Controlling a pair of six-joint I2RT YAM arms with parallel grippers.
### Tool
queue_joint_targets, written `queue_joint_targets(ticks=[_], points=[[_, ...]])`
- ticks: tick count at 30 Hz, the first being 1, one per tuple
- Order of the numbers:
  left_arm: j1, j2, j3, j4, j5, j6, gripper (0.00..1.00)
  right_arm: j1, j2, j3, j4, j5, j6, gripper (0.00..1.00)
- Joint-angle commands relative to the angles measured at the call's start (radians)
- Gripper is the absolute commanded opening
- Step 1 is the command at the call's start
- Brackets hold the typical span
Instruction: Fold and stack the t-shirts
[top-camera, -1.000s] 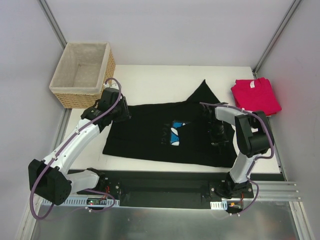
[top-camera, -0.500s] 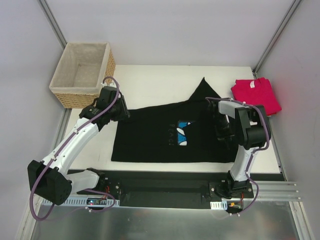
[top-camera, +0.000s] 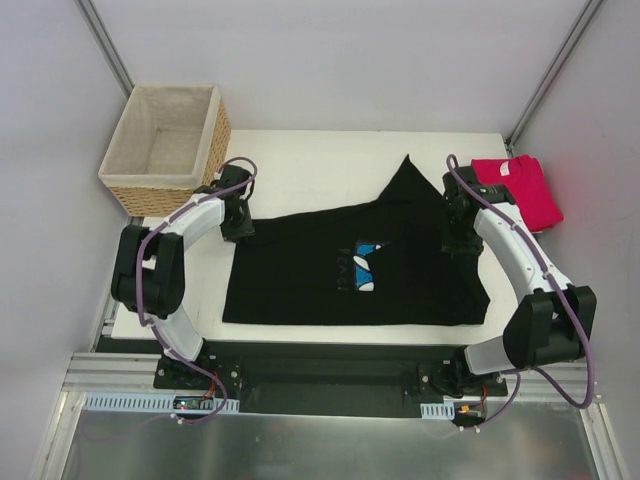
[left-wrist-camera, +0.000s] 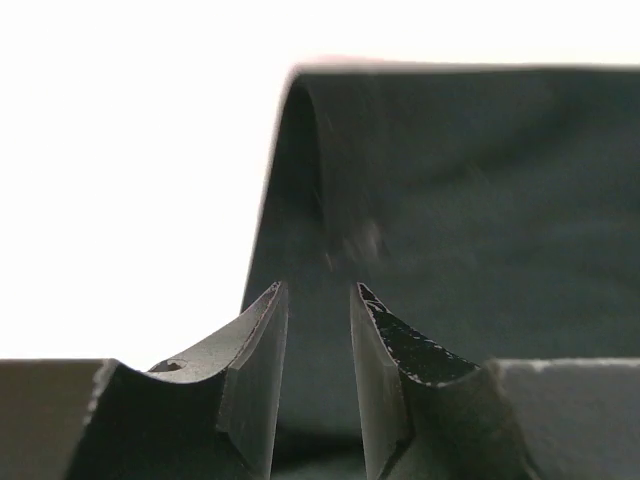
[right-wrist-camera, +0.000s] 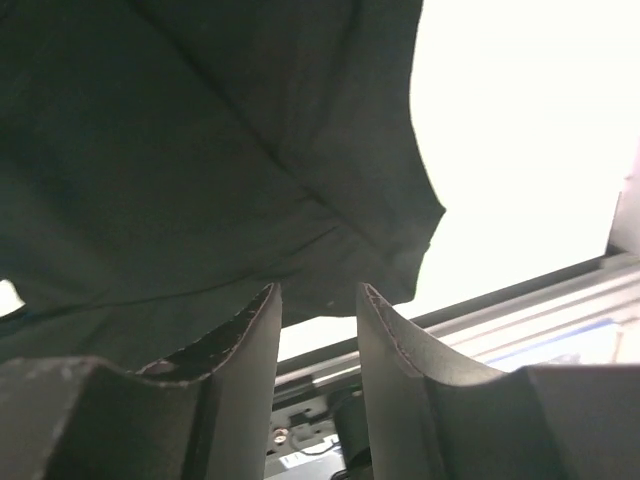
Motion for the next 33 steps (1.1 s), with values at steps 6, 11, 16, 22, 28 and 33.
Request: queue_joint_targets(ticks=[6,11,16,22,28,33], points=[[0.040,0.170,0.142,0.061,0.040,0.067,0.31,0.002,-0.050,-0.073,-0.033,-0.059,0.042,0.39],[0.040,0.187,0.144,0.081,0.074,0.054,0.30,0.002,-0.040,-0.059,-0.047,-0.047,0.031,0.38],[0.040,0.211,0.142,0.090,0.094,0.059,0.26,0.002,-0.026,-0.051,-0.055,-0.041,0.020,0.38],[0.040,0.200,0.121,0.090,0.115,0.057,0.27,0.002,-0.017,-0.048,-0.058,-0.036,0.016,0.37],[0.040,0.207,0.121,0.090,0.115,0.073,0.00,0.002,-0.012,-0.040,-0.062,-0.038,0.010,0.36],[0.040,0.197,0.177,0.089,0.102,0.071,0.00,0.002,-0.021,-0.040,-0.073,-0.032,0.004,0.35]])
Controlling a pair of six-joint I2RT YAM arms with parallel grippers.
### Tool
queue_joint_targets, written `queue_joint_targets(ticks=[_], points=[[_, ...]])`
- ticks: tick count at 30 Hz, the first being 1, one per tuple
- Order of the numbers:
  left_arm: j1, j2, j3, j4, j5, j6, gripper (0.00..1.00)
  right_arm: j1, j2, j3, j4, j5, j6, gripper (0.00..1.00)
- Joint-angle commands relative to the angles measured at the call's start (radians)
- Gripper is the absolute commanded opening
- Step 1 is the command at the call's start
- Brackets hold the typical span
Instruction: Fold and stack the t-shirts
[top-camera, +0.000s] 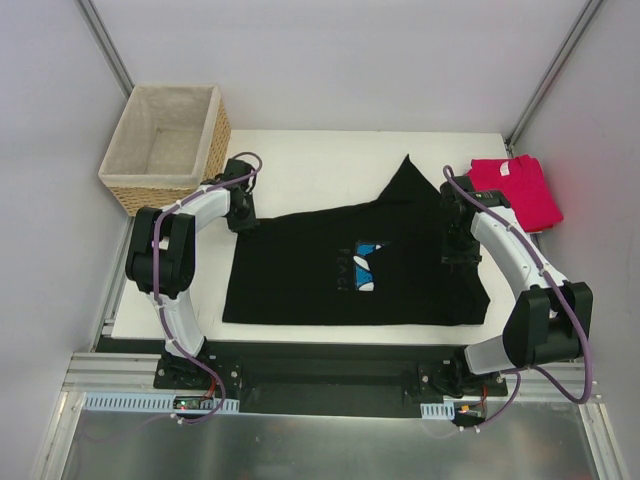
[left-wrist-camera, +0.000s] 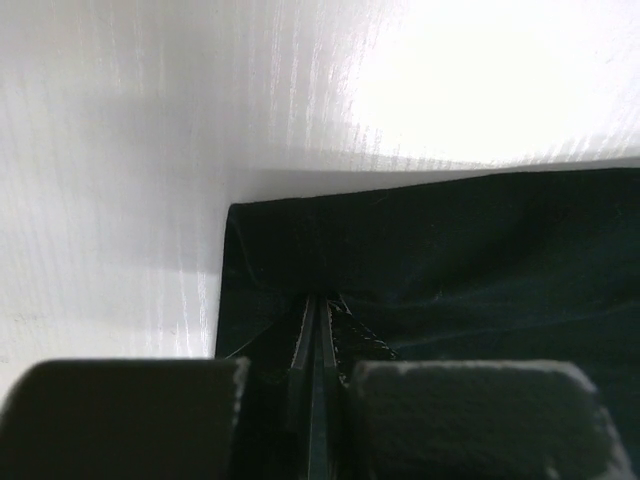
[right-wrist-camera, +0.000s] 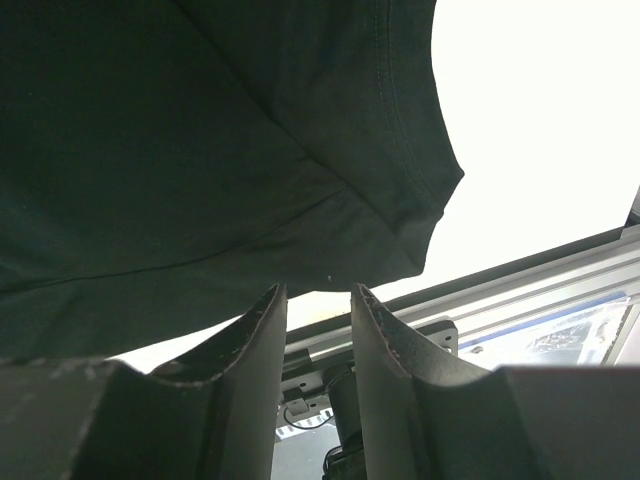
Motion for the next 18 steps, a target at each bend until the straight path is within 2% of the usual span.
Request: queue_joint_targets(ticks=[1,14,18], points=[[0.005,-0.009,0.071,0.003,-0.005,0.014,0.00,0.002,-0.011,0.032,-0.047,0.015,-0.011,0.34],[0.032,0.073,0.206,-0.003,-0.007,0.005,0.00,0.002,-0.007,0.041,-0.081,0.045,-0.040,0.33],[0.037,0.077,0.220,-0.003,-0.063,-0.017,0.00,0.002,-0.005,0.041,-0.093,0.056,-0.054,0.32]])
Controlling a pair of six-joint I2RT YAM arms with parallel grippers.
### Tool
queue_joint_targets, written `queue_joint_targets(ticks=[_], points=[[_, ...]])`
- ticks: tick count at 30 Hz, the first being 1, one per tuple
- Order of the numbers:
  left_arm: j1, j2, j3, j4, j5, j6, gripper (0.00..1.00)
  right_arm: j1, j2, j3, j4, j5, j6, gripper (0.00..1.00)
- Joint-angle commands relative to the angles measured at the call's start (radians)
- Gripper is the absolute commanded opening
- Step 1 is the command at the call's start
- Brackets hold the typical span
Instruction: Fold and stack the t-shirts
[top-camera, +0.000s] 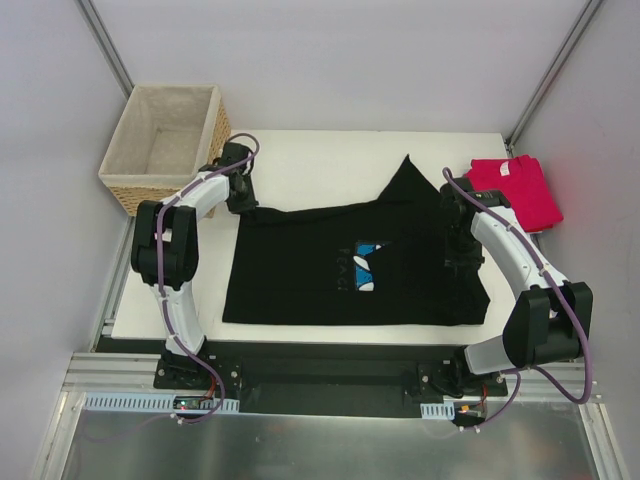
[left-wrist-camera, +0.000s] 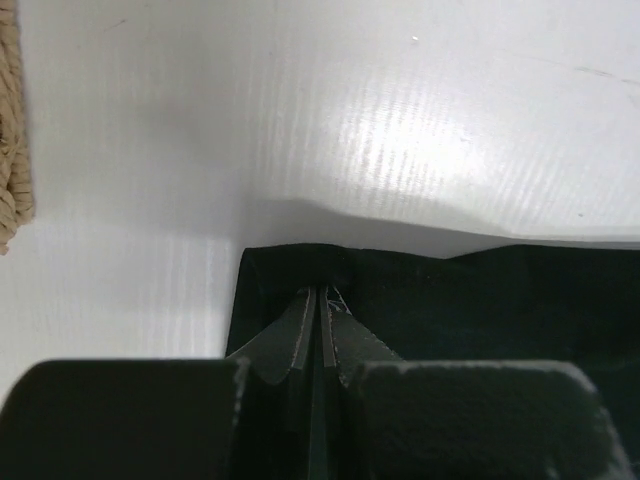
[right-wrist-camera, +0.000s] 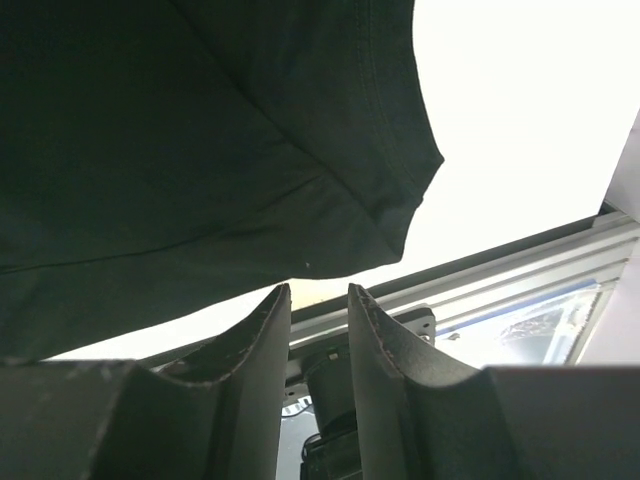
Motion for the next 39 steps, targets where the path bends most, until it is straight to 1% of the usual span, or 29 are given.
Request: queue_joint_targets(ticks=[1,5,12,16,18,19,20,23,24,27,30,34,36,37,39], points=[[0.012,0.009,0.051,0.001,-0.075,-0.027,0.00,0.002,-0.004,0.040,-0.055,0.037,-0.025,0.32],[0.033,0.023,0.082,0.016,-0.111,-0.059,0.00,0.002,0.002,0.045,-0.066,0.031,-0.028,0.31],[0.052,0.090,0.177,0.021,-0.083,-0.076,0.00,0.002,-0.017,0.022,-0.080,0.034,-0.030,0.31],[0.052,0.125,0.244,0.024,-0.089,-0.080,0.03,0.002,-0.027,0.008,-0.085,0.035,-0.031,0.31],[0.053,0.148,0.271,0.027,-0.074,-0.064,0.15,0.002,-0.031,0.005,-0.086,0.038,-0.031,0.31],[0.053,0.158,0.301,0.025,-0.059,-0.055,0.22,0.002,-0.030,0.003,-0.088,0.040,-0.030,0.31],[0.053,0.165,0.315,0.025,-0.034,-0.050,0.32,0.002,-0.031,0.003,-0.088,0.043,-0.030,0.31],[0.053,0.172,0.337,0.024,-0.029,-0.049,0.45,0.002,-0.037,0.003,-0.092,0.035,-0.030,0.30],[0.053,0.165,0.338,0.027,-0.046,-0.052,0.52,0.002,-0.041,0.003,-0.095,0.034,-0.030,0.30],[0.053,0.138,0.340,0.033,-0.080,-0.053,0.54,0.002,-0.056,0.002,-0.097,0.029,-0.031,0.30],[0.053,0.098,0.338,0.050,-0.056,-0.031,0.54,0.002,-0.067,-0.001,-0.097,0.027,-0.054,0.30],[0.049,0.050,0.305,0.053,0.154,0.009,0.52,0.002,-0.073,-0.014,-0.080,0.006,-0.042,0.30],[0.035,0.005,0.268,0.054,0.159,0.029,0.52,0.002,-0.076,-0.015,-0.065,-0.009,-0.040,0.30],[0.030,-0.015,0.224,0.054,0.153,0.039,0.52,0.003,-0.080,-0.015,-0.059,-0.009,-0.039,0.30],[0.021,-0.063,0.184,0.054,0.240,0.066,0.53,0.000,-0.093,-0.009,-0.031,-0.008,-0.040,0.31]])
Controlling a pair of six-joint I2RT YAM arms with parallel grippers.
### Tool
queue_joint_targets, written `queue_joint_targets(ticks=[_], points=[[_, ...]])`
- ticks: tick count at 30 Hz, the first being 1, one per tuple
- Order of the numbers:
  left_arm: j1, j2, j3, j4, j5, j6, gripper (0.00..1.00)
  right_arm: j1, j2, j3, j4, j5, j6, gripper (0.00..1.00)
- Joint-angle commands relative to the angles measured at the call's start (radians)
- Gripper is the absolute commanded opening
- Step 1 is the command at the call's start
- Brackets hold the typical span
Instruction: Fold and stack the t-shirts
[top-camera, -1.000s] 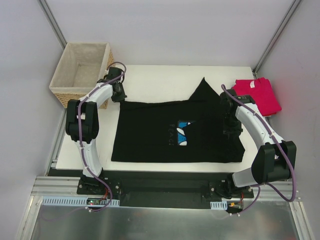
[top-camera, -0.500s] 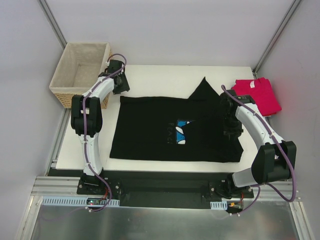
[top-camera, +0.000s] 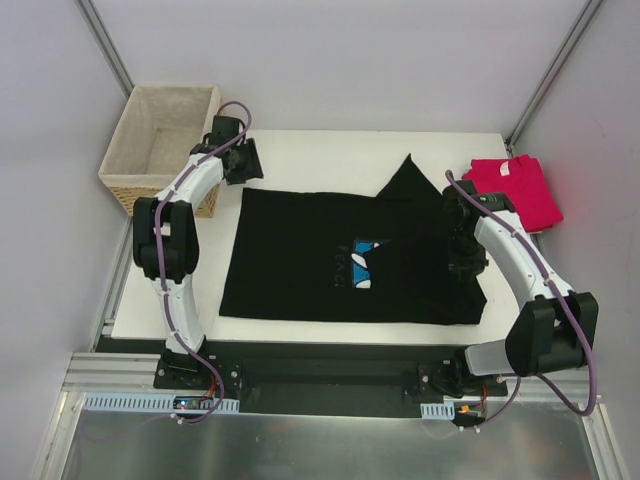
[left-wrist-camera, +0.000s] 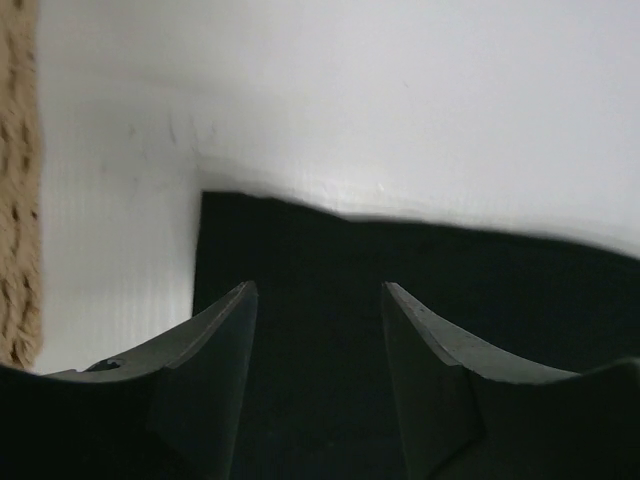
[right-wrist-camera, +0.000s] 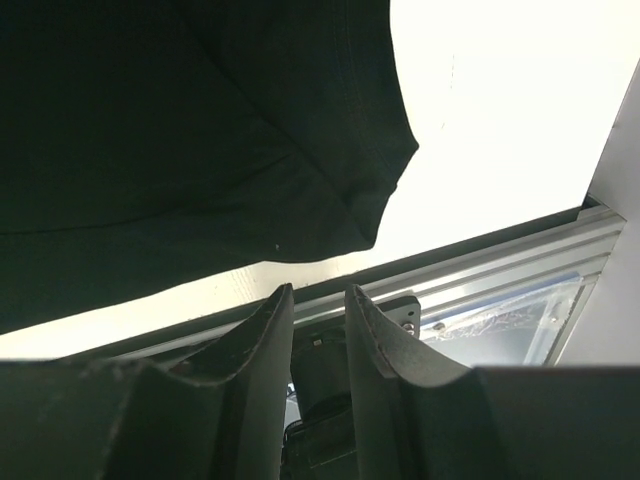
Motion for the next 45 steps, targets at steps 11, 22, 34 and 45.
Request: queue_joint_targets(ticks=[11,22,34,45], points=[[-0.318,-0.266,-0.260,-0.078,0.331,0.122,0.43,-0.133,0.226,0.136,0.428,-0.456,0.078,0.37],[-0.547,-0.214,-0.428,0.069,0.237,0.010,0.29,-0.132,0.439,0.325,0.462,-0.559,0.079,0.36],[-0.349,-0.369,-0.685,0.144,-0.042,-0.127,0.08,-0.132,0.166,-0.036,0.372,-0.339,0.023,0.06],[-0.231,-0.364,-0.682,0.184,0.019,-0.084,0.00,-0.127,0.149,-0.033,0.421,-0.371,-0.022,0.02]])
